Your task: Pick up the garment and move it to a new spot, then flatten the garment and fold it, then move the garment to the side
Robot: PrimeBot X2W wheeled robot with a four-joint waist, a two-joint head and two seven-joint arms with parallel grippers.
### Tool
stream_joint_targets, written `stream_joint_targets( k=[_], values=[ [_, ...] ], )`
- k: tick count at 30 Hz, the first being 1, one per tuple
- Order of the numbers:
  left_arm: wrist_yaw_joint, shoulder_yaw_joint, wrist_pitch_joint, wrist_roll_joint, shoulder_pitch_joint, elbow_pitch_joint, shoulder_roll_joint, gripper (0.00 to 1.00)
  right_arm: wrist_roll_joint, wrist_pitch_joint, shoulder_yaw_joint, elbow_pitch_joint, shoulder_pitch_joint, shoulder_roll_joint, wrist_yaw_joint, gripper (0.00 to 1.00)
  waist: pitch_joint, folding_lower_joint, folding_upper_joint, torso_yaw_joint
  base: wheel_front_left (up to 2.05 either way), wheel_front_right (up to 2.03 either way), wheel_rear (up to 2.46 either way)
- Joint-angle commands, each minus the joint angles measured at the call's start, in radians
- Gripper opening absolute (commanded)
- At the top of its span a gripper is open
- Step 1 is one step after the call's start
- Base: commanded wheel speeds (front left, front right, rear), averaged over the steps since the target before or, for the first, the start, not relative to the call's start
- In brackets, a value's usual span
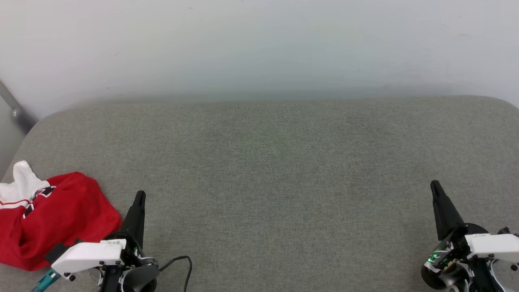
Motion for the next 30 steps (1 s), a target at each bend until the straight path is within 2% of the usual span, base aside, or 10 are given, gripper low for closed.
stream_joint_targets(
  k=[1,23,24,30],
  values=[
    [-0.004,0.002,0.002,0.002,-0.005,0.000,-0.002,0.00,0.004,0.000,0.000,0.001,-0.011,0.005,0.000,0.00,0.000,0.0000,-0.0001,0.000,0.00,0.00,0.00],
    [-0.004,0.002,0.002,0.002,-0.005,0.000,-0.002,0.00,0.004,0.000,0.000,0.001,-0.011,0.005,0.000,0.00,0.000,0.0000,-0.0001,0.000,0.00,0.00,0.00],
    [0.000,0.000,0.000,0.000,0.001,0.003,0.000,1.00,0.000,0.000,0.000,0.002,0.001,0.000,0.000,1.00,0.000,0.0000,-0.0001,0.000,0.00,0.00,0.00],
    [0.001,-0.025,-0.018,-0.004,0.013,0.006,-0.001,1.00,-0.006,-0.016,0.006,0.003,0.021,0.000,0.000,1.00,0.000,0.0000,-0.0001,-0.001,0.00,0.00,0.00]
  ],
)
